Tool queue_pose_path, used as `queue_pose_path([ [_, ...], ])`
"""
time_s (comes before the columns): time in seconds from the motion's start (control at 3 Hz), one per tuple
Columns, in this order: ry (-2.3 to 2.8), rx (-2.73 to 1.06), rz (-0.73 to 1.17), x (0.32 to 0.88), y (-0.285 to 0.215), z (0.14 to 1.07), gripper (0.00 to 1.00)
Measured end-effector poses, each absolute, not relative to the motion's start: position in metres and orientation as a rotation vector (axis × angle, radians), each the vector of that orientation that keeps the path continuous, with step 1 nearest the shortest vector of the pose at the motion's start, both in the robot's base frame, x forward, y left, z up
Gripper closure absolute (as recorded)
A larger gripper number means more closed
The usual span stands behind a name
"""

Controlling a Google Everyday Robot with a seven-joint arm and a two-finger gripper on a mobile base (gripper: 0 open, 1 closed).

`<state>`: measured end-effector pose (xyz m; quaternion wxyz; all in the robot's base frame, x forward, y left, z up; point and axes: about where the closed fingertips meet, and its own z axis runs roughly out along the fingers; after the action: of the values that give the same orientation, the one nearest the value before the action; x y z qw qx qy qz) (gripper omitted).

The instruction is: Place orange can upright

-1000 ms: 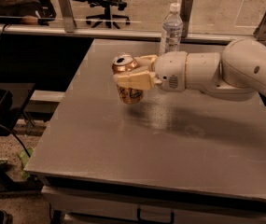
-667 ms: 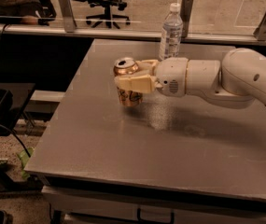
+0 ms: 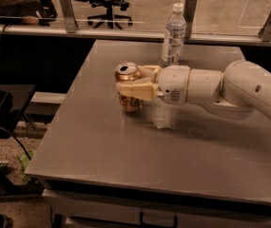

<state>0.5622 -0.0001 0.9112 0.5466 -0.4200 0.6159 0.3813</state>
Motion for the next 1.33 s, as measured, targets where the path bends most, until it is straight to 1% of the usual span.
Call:
queue_pose_path([
  [0.33,1.428,-0.983,0.888,0.5603,-0.0004,0.9095,0.61],
  [1.0,1.398,-0.906,0.94,0.5631,-0.003,0.9028,0.15],
  [1.33,1.396,-0.908,0.945,0.5626,-0.0007,0.9032,0.0],
])
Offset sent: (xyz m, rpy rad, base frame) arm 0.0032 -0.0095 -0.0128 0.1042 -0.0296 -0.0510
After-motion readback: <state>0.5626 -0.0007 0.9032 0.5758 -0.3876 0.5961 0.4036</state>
